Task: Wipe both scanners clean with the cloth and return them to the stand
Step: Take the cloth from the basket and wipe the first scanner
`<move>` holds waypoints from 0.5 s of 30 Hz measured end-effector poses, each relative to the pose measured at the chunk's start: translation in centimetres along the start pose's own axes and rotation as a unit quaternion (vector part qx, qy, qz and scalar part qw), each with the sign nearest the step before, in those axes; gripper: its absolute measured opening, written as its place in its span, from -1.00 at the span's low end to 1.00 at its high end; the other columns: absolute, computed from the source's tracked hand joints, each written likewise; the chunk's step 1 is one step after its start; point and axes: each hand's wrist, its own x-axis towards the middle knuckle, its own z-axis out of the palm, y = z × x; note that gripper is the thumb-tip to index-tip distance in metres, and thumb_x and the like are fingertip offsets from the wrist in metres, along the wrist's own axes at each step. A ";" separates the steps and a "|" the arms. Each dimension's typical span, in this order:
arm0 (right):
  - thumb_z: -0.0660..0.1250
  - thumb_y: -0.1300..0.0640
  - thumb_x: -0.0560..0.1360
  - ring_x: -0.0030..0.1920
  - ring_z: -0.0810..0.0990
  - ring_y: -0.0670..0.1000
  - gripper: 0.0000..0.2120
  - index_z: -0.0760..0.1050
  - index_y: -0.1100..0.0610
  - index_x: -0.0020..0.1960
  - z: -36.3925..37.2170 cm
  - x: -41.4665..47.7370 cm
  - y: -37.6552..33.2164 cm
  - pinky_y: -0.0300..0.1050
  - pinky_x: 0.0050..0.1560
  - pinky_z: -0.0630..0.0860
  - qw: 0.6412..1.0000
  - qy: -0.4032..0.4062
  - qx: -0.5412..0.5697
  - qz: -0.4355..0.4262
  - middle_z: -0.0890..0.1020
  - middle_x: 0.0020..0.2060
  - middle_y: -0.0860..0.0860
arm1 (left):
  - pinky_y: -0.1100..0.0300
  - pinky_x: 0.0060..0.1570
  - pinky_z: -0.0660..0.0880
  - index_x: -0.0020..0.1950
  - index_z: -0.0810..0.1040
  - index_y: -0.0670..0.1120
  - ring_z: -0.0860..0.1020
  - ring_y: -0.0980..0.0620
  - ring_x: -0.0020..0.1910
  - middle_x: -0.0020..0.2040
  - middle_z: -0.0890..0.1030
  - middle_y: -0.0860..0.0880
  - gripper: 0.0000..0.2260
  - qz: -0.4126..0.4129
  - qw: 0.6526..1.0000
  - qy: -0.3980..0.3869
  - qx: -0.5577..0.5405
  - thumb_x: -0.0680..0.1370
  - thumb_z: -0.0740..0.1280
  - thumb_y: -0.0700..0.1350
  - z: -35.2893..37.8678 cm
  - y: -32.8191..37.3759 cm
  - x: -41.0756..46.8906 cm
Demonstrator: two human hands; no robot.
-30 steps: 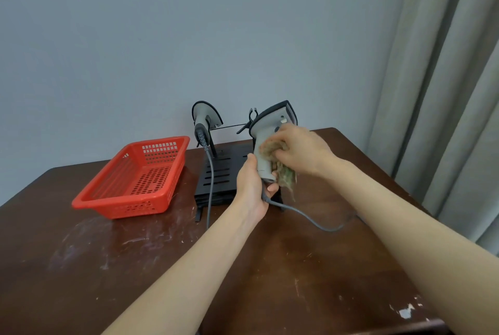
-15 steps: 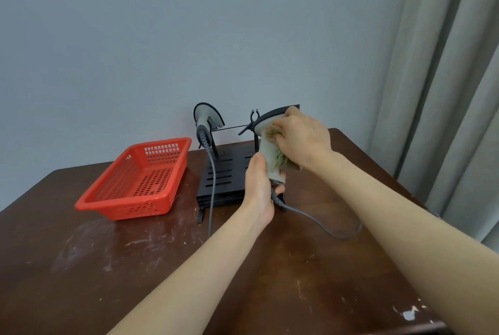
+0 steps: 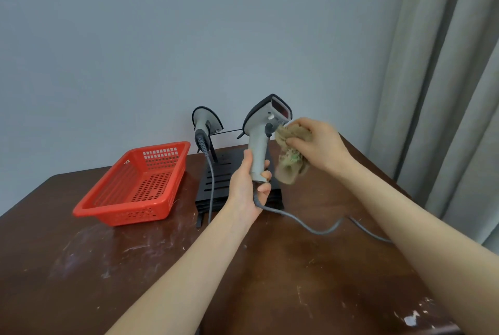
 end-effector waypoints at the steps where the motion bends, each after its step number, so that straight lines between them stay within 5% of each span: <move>1: 0.34 0.14 0.47 0.07 0.56 0.08 -0.79 0.55 0.05 0.10 0.1 0.3 -0.3 -0.08 0.03 0.44 0.999 0.022 0.028 -0.006 0.64 0.01 0.02 | 0.35 -0.75 0.25 0.12 0.47 -0.17 0.41 0.15 -0.58 -0.27 0.49 -0.07 -0.66 -0.007 1.000 -0.004 -0.003 0.59 0.23 0.10 0.2 -0.1 0.0; 4: 0.33 0.19 0.46 0.06 0.53 0.03 -0.77 0.54 0.05 0.11 0.5 0.4 -1.3 -0.16 0.00 0.39 0.999 0.025 0.022 -0.034 0.60 0.04 0.02 | 0.35 -0.74 0.27 0.14 0.48 -0.17 0.43 0.15 -0.59 -0.29 0.49 -0.07 -0.63 -0.027 1.000 -0.009 -0.008 0.60 0.19 0.12 0.6 -0.7 0.2; 9: 0.34 0.28 0.39 -0.07 0.55 -0.02 -0.75 0.61 -0.02 -0.04 0.0 -1.4 -1.8 -0.15 -0.01 0.49 0.978 -0.189 0.040 -0.076 0.61 -0.11 -0.02 | 0.32 -0.66 0.37 0.04 0.57 -0.16 0.45 0.12 -0.58 -0.40 0.53 -0.05 -0.60 -0.012 0.999 0.026 0.030 0.59 0.18 0.16 0.0 -0.5 0.9; 13: 0.32 0.21 0.41 0.01 0.55 0.06 -0.74 0.60 0.02 0.06 0.6 -0.5 -1.6 -0.01 0.06 0.48 0.998 -0.049 -0.003 -0.044 0.61 -0.04 0.05 | 0.33 -0.70 0.28 0.13 0.48 -0.14 0.37 0.13 -0.62 -0.37 0.46 -0.02 -0.58 -0.034 0.999 0.000 0.003 0.59 0.15 0.20 -0.1 -0.8 1.2; 15: 0.33 0.22 0.43 0.03 0.56 0.06 -0.74 0.60 0.05 0.09 0.9 -0.5 -1.8 -0.02 0.08 0.49 0.996 -0.078 -0.001 -0.050 0.61 -0.02 0.07 | 0.33 -0.71 0.25 0.06 0.51 -0.13 0.35 0.15 -0.62 -0.36 0.45 -0.01 -0.55 -0.036 0.999 -0.021 0.021 0.55 0.18 0.25 -0.2 -1.0 1.2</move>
